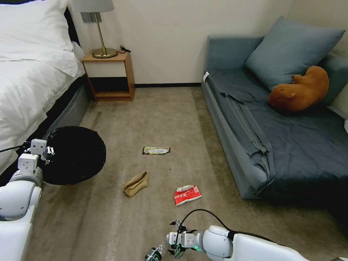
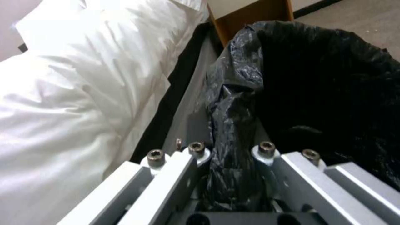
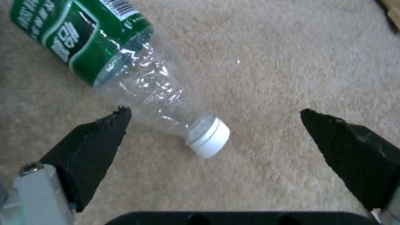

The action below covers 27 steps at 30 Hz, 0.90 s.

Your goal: Pick up the trash bin, then pick up the garbage on the floor and place it into the trash bin.

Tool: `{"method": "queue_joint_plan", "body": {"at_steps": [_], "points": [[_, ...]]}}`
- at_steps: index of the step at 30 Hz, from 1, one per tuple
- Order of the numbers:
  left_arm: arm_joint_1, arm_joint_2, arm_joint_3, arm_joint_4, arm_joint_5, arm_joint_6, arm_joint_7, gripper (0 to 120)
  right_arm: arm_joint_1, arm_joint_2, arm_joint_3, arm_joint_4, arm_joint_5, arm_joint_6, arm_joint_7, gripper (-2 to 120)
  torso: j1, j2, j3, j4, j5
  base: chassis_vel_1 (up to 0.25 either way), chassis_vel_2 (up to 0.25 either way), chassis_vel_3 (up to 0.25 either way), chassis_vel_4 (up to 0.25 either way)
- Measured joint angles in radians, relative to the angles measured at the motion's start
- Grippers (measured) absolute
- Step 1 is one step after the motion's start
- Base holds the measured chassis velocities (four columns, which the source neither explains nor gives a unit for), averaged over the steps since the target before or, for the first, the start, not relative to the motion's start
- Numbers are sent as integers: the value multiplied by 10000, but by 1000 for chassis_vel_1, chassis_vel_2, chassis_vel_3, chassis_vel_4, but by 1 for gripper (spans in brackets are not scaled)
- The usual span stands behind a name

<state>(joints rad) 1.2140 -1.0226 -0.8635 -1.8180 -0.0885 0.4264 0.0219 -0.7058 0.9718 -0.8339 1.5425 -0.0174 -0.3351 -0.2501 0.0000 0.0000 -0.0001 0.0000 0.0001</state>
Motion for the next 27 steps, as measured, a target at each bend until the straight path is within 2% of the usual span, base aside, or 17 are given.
{"method": "queue_joint_plan", "body": {"at_steps": [18, 23, 24, 26, 27], "points": [[5, -167, -52, 99, 40, -25, -4, 6, 244, 555, -403, -825, -870, 846, -415, 100, 0, 0, 1, 0, -1, 0, 0, 0, 0], [44, -196, -91, 99, 34, -35, -4, 6, 254, 591, -419, -886, -880, 944, -570, 85, 0, 0, 1, 0, -2, 0, 0, 0, 0], [44, -196, -91, 99, 34, -35, -4, 6, 254, 591, -419, -886, -880, 944, -570, 85, 0, 0, 1, 0, -2, 0, 0, 0, 0], [45, -207, -107, 98, 22, -41, -5, 6, 212, 564, -386, -971, -867, 1044, -618, 73, 0, 0, 0, 0, -1, 0, 0, 0, 0], [45, -207, -107, 98, 22, -41, -5, 6, 212, 564, -386, -971, -867, 1044, -618, 73, 0, 0, 0, 0, -1, 0, 0, 0, 0]]}}
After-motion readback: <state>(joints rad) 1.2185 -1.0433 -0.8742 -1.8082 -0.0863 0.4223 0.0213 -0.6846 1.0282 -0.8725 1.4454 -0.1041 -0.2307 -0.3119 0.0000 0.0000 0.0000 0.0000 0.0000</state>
